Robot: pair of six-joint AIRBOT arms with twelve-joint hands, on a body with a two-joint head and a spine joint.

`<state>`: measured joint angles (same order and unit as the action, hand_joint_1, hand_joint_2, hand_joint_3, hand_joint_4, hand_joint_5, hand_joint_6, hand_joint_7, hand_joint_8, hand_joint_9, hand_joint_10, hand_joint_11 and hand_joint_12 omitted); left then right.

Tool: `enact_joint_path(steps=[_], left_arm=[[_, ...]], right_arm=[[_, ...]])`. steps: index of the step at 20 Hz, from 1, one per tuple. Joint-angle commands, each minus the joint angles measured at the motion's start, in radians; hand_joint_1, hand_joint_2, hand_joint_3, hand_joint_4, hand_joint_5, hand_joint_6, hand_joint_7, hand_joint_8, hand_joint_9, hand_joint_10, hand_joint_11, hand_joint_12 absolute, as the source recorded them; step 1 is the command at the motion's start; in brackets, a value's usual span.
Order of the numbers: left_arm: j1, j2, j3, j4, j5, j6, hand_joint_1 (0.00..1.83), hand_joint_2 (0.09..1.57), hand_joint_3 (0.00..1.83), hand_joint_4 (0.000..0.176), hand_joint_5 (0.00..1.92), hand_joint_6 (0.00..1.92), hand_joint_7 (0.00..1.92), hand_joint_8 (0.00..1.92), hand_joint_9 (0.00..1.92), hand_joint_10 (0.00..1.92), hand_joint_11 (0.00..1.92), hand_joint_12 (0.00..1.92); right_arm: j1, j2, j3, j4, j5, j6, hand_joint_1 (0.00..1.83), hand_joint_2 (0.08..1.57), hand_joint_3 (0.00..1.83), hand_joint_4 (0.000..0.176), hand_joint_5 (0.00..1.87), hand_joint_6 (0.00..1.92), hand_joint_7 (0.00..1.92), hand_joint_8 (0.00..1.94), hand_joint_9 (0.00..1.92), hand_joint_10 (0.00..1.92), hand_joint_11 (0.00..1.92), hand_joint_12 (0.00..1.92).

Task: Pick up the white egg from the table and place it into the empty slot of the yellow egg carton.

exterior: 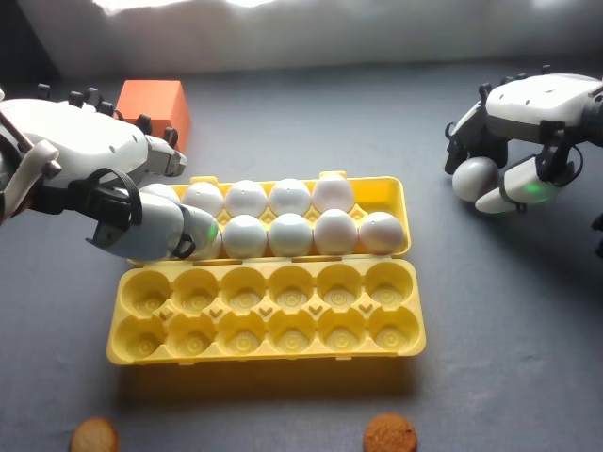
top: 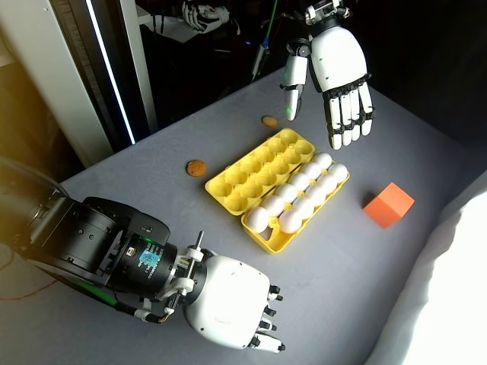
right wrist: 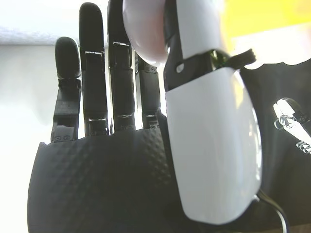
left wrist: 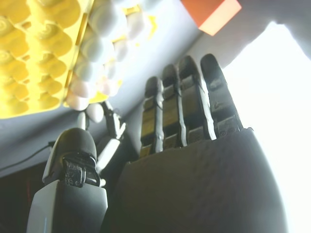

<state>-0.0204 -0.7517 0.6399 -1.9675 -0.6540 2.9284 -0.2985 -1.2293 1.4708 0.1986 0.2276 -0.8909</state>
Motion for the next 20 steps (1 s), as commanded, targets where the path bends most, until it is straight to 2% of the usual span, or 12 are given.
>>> enact_joint_path(steps=[1,2,3,4,5,11,13,14,17,18,19,20], left_arm=[[-0.012,0.012,0.004,0.055,0.011,0.002,0.0,1.28,0.0,0.0,0.25,0.0,0.27,0.0,0.26,0.0,0.0,0.43],[-0.012,0.012,0.004,0.056,0.011,0.002,0.0,1.28,0.0,0.0,0.25,0.0,0.27,0.0,0.26,0.0,0.0,0.43],[-0.012,0.012,0.004,0.056,0.011,0.002,0.0,1.28,0.0,0.0,0.24,0.0,0.27,0.0,0.25,0.0,0.0,0.43],[-0.012,0.012,0.004,0.056,0.011,0.002,0.0,1.29,0.0,0.0,0.26,0.01,0.29,0.01,0.26,0.0,0.0,0.43],[-0.012,0.012,0.004,0.056,0.011,0.002,0.0,1.29,0.0,0.0,0.26,0.0,0.29,0.01,0.27,0.0,0.0,0.42],[-0.014,0.011,0.004,0.056,0.011,0.002,0.0,1.29,0.0,0.0,0.28,0.0,0.31,0.01,0.28,0.0,0.0,0.43],[-0.014,0.011,0.004,0.056,0.011,0.002,0.0,1.29,0.0,0.0,0.29,0.0,0.32,0.0,0.29,0.0,0.0,0.46],[-0.014,0.011,0.004,0.056,0.011,0.002,0.0,1.29,0.0,0.0,0.28,0.0,0.3,0.0,0.28,0.0,0.0,0.45],[-0.014,0.011,0.004,0.056,0.011,0.002,0.0,1.29,0.0,0.0,0.28,0.0,0.31,0.0,0.28,0.0,0.0,0.43],[-0.014,0.011,0.004,0.056,0.011,0.002,0.0,1.29,0.0,0.0,0.27,0.0,0.3,0.0,0.28,0.0,0.0,0.45],[-0.014,0.011,0.004,0.056,0.011,0.002,0.0,1.29,0.0,0.0,0.27,0.0,0.3,0.0,0.27,0.0,0.0,0.43],[-0.014,0.011,0.004,0.056,0.011,0.002,0.0,1.29,0.0,0.0,0.27,0.0,0.29,0.0,0.26,0.0,0.0,0.42]], right_arm=[[0.003,0.013,0.005,-0.001,0.104,0.006,1.24,1.14,0.0,0.0,0.89,0.96,0.99,1.17,0.78,1.0,0.3,1.48],[0.003,0.013,0.005,-0.01,0.11,0.006,1.24,1.14,0.0,0.0,0.89,0.96,0.99,1.17,0.78,1.0,0.3,1.48],[0.003,0.013,0.004,-0.015,0.116,0.006,1.34,1.14,0.0,0.0,0.89,0.95,0.98,1.15,0.77,1.28,0.34,1.46],[0.003,0.013,0.004,-0.015,0.124,0.006,1.25,1.15,0.0,0.0,0.93,0.93,0.94,1.23,0.75,1.12,0.34,1.43],[0.007,0.014,0.004,-0.016,0.131,0.006,1.22,1.14,0.0,0.0,0.96,0.89,0.93,1.23,0.77,1.01,0.32,1.44],[0.023,0.023,0.001,-0.017,0.208,0.006,1.21,1.16,0.0,0.0,0.91,0.98,0.91,1.26,0.73,1.05,0.28,1.5],[0.031,0.025,-0.004,-0.024,0.212,0.006,1.21,1.15,0.0,0.0,0.91,1.0,0.94,1.2,0.77,0.97,0.26,1.44],[0.035,0.025,-0.012,-0.029,0.212,0.006,1.22,1.13,0.0,0.0,0.95,0.94,0.96,1.17,0.81,0.92,0.3,1.4],[0.052,0.034,-0.055,-0.073,0.244,0.015,1.21,1.14,0.0,0.0,0.94,0.96,0.93,1.21,0.79,0.89,0.31,1.38],[0.062,0.038,-0.067,-0.137,0.246,0.049,1.22,1.14,0.0,0.0,0.95,0.93,0.93,1.22,0.79,0.89,0.31,1.39],[0.076,0.045,-0.077,-0.205,0.246,0.124,1.22,1.14,0.0,0.0,0.96,0.91,0.94,1.19,0.8,0.9,0.3,1.4],[0.09,0.051,-0.083,-0.285,0.246,0.242,1.22,1.13,0.0,0.0,0.97,0.9,0.94,1.21,0.8,0.9,0.3,1.4]])
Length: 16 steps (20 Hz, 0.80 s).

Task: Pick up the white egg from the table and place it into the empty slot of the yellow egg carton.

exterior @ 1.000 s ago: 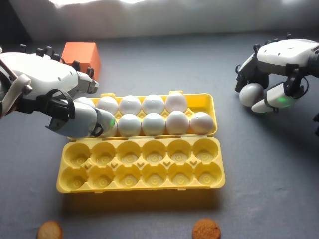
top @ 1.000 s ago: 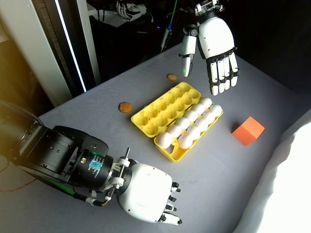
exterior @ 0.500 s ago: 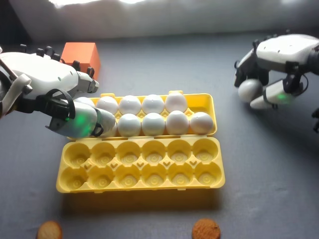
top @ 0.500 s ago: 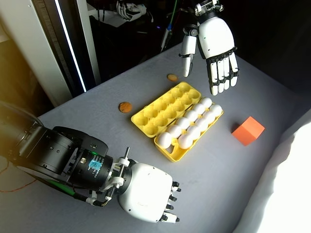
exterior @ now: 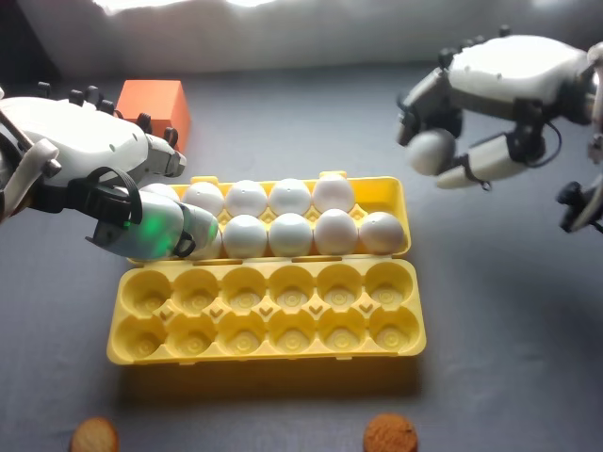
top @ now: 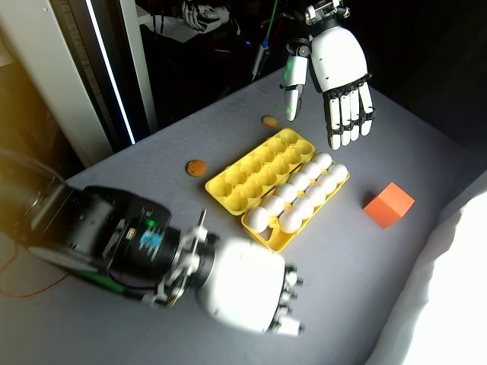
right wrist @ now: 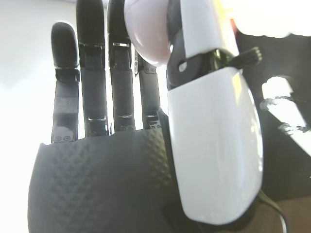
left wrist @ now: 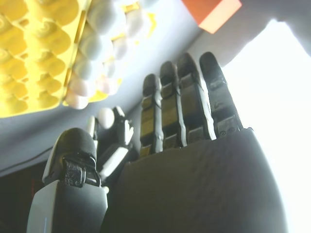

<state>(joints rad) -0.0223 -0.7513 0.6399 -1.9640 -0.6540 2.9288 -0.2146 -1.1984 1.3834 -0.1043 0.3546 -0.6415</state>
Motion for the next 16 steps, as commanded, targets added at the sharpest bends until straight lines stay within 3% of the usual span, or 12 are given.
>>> enact_joint_path(steps=[1,8,12,15,16], left_arm=[[-0.012,0.011,0.004,0.052,0.011,0.001,0.0,1.29,0.0,0.0,0.26,0.0,0.28,0.0,0.25,0.0,0.0,0.43],[-0.012,0.011,0.003,0.052,0.011,0.001,0.0,1.29,0.0,0.0,0.27,0.0,0.3,0.0,0.28,0.0,0.0,0.47],[-0.012,0.011,0.003,0.052,0.012,0.004,0.0,1.29,0.0,0.0,0.28,0.0,0.31,0.0,0.29,0.0,0.0,0.47],[-0.013,0.011,0.003,0.052,0.012,0.004,0.0,1.29,0.0,0.0,0.28,0.0,0.32,0.0,0.3,0.0,0.0,0.5],[-0.013,0.011,0.003,0.052,0.012,0.004,0.0,1.29,0.0,0.0,0.27,0.0,0.31,0.0,0.29,0.0,0.0,0.49]], right_arm=[[0.018,0.023,0.003,-0.022,0.12,0.074,1.23,1.13,0.0,0.0,0.98,0.88,0.94,1.22,0.81,0.91,0.3,1.4],[0.02,0.023,0.001,-0.115,0.123,0.217,1.23,1.14,0.0,0.0,0.96,0.88,0.93,1.26,0.77,1.03,0.3,1.45],[-0.014,0.013,0.001,-0.121,0.191,0.284,1.22,1.14,0.0,0.0,0.95,0.92,0.92,1.25,0.79,0.97,0.3,1.42],[-0.034,0.006,0.001,-0.121,0.242,0.3,1.23,1.12,0.0,0.0,1.0,0.85,0.96,1.18,0.81,0.94,0.37,1.39],[-0.044,0.002,0.001,-0.121,0.258,0.301,1.22,1.15,0.01,0.0,0.93,0.94,0.91,1.26,0.78,0.96,0.33,1.42]])
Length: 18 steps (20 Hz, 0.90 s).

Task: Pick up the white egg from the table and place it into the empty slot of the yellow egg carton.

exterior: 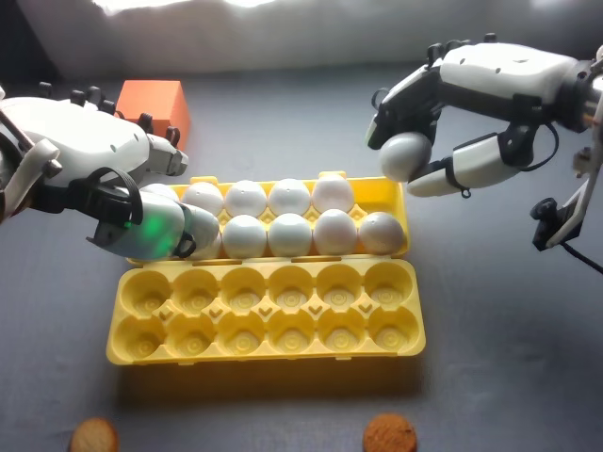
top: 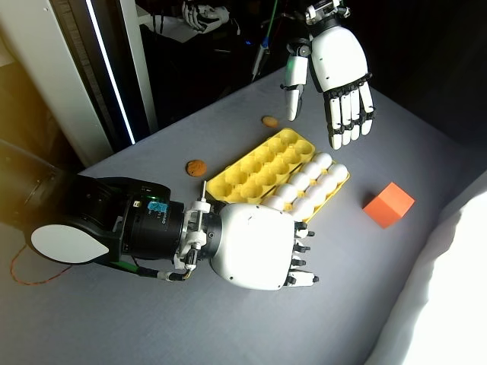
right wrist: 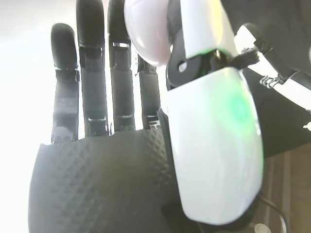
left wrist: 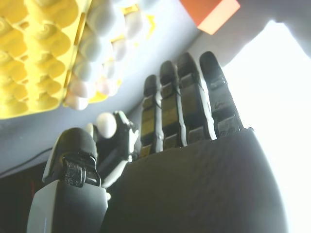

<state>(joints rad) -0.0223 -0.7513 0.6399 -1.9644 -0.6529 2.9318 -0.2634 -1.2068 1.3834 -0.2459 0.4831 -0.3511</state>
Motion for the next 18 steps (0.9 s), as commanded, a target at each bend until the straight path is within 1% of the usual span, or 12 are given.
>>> enact_joint_path(steps=[1,3,4,6,7,9,11,12,13,15,17,18], left_arm=[[-0.013,0.011,0.003,0.053,0.011,0.001,0.0,1.29,0.0,0.0,0.25,0.0,0.29,0.0,0.27,0.0,0.0,0.47],[-0.013,0.011,0.003,0.053,0.011,0.001,0.0,1.29,0.0,0.0,0.28,0.0,0.32,0.0,0.3,0.0,0.0,0.51],[-0.013,0.011,0.003,0.053,0.011,0.002,0.0,1.29,0.0,0.0,0.28,0.0,0.32,0.0,0.3,0.0,0.0,0.51],[-0.013,0.011,0.003,0.053,0.011,0.004,0.0,1.29,0.0,0.0,0.27,0.0,0.3,0.0,0.27,0.0,0.0,0.47],[-0.013,0.011,0.003,0.053,0.011,0.004,0.0,1.29,0.0,0.0,0.28,0.01,0.32,0.01,0.29,0.01,0.0,0.47],[-0.013,0.011,0.003,0.053,0.011,0.004,0.0,1.29,0.0,0.0,0.26,0.0,0.29,0.0,0.26,0.0,0.0,0.43],[-0.013,0.011,0.003,0.053,0.011,0.004,0.0,1.29,0.0,0.0,0.27,0.0,0.29,0.0,0.27,0.0,0.0,0.47],[-0.013,0.011,0.003,0.053,0.011,0.004,0.0,1.29,0.0,0.0,0.26,0.0,0.29,0.0,0.27,0.0,0.0,0.48],[-0.013,0.011,0.003,0.053,0.011,0.004,0.0,1.29,0.0,0.0,0.26,0.0,0.28,0.0,0.26,0.0,0.0,0.46],[-0.013,0.011,0.003,0.053,0.011,0.004,0.0,1.29,0.0,0.0,0.29,0.0,0.33,0.0,0.3,0.0,0.0,0.51],[-0.013,0.011,0.002,0.053,0.011,0.004,0.0,1.29,0.0,0.0,0.3,0.0,0.33,0.0,0.31,0.0,0.0,0.49],[-0.013,0.011,0.002,0.053,0.011,0.004,0.0,1.29,0.0,0.0,0.28,0.0,0.31,0.0,0.29,0.0,0.0,0.48]], right_arm=[[-0.004,0.005,0.001,0.021,0.14,0.01,1.22,1.15,0.0,0.0,0.95,0.92,0.92,1.25,0.78,0.96,0.31,1.41],[-0.023,-0.005,0.002,0.02,0.161,0.01,1.22,1.14,0.0,0.0,0.97,0.89,0.92,1.24,0.77,0.97,0.27,1.44],[-0.026,-0.008,0.003,0.02,0.161,0.01,1.22,1.14,0.0,0.0,0.95,0.93,0.92,1.23,0.76,0.97,0.27,1.44],[-0.034,-0.019,0.01,0.036,0.162,0.01,1.21,1.15,0.0,0.0,0.94,0.95,0.89,1.27,0.73,1.02,0.27,1.48],[-0.036,-0.024,0.016,0.047,0.162,0.01,1.22,1.14,0.0,0.0,0.97,0.9,0.91,1.25,0.75,1.01,0.28,1.47],[-0.042,-0.031,0.03,0.062,0.162,0.01,1.21,1.16,0.0,0.0,0.92,0.96,0.89,1.29,0.73,1.01,0.27,1.45],[-0.047,-0.037,0.041,0.065,0.162,0.01,1.22,1.14,0.0,0.0,0.94,0.93,0.93,1.23,0.76,0.99,0.3,1.42],[-0.047,-0.039,0.043,0.066,0.162,0.01,1.22,1.14,0.0,0.0,0.96,0.91,0.93,1.23,0.77,0.99,0.32,1.41],[-0.048,-0.041,0.046,0.069,0.162,0.01,1.22,1.15,0.0,0.0,0.94,0.94,0.9,1.27,0.75,0.98,0.32,1.39],[-0.048,-0.048,0.052,0.075,0.162,0.01,1.21,1.16,0.0,0.0,0.92,0.97,0.87,1.31,0.72,1.01,0.27,1.44],[-0.049,-0.054,0.055,0.077,0.162,0.01,1.21,1.16,0.0,0.0,0.9,0.99,0.89,1.3,0.72,1.01,0.27,1.44],[-0.049,-0.056,0.056,0.078,0.162,0.009,1.21,1.16,0.0,0.0,0.92,0.97,0.9,1.27,0.73,1.01,0.28,1.44]])
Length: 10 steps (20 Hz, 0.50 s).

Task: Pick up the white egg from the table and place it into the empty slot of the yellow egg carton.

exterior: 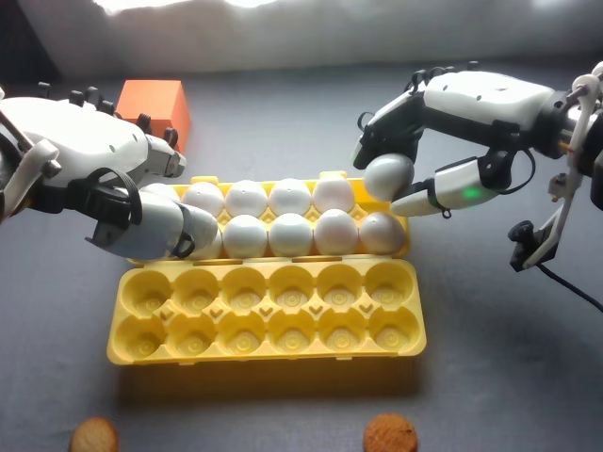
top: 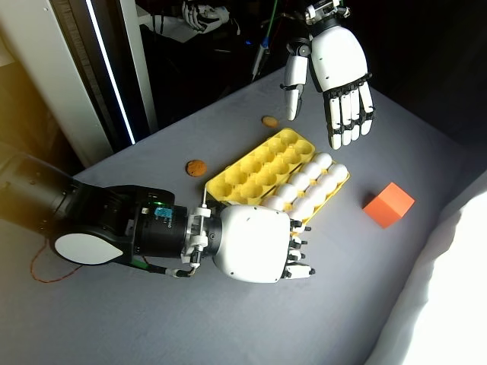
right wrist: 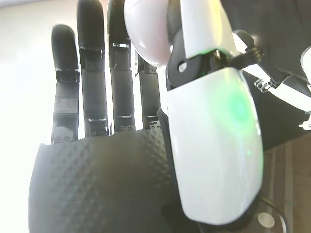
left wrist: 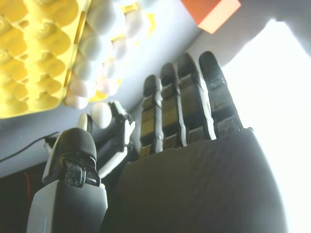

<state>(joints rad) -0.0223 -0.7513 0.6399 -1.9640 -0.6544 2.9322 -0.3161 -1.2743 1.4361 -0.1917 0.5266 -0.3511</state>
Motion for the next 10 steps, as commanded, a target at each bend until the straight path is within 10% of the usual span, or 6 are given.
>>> enact_joint_path(steps=[1,9,10], left_arm=[[-0.013,0.011,0.002,0.052,0.013,0.003,0.0,1.29,0.0,0.0,0.28,0.0,0.32,0.0,0.3,0.0,0.0,0.5],[-0.013,0.011,0.002,0.052,0.013,0.003,0.0,1.3,0.0,0.0,0.3,0.0,0.34,0.0,0.32,0.0,0.0,0.55],[-0.013,0.011,0.002,0.052,0.013,0.003,0.0,1.3,0.0,0.0,0.28,0.0,0.32,0.0,0.3,0.0,0.0,0.52]], right_arm=[[0.002,0.009,0.004,0.025,0.119,0.009,1.21,1.16,0.0,0.0,0.91,0.97,0.9,1.28,0.74,1.0,0.29,1.44],[-0.005,0.003,0.005,0.033,0.119,-0.007,1.17,1.21,0.0,0.0,0.75,1.26,0.86,1.26,0.61,0.86,0.15,1.5],[-0.005,0.003,0.005,0.035,0.12,-0.007,1.11,1.22,0.0,0.0,0.75,1.3,0.71,0.77,0.56,0.8,0.13,1.47]])
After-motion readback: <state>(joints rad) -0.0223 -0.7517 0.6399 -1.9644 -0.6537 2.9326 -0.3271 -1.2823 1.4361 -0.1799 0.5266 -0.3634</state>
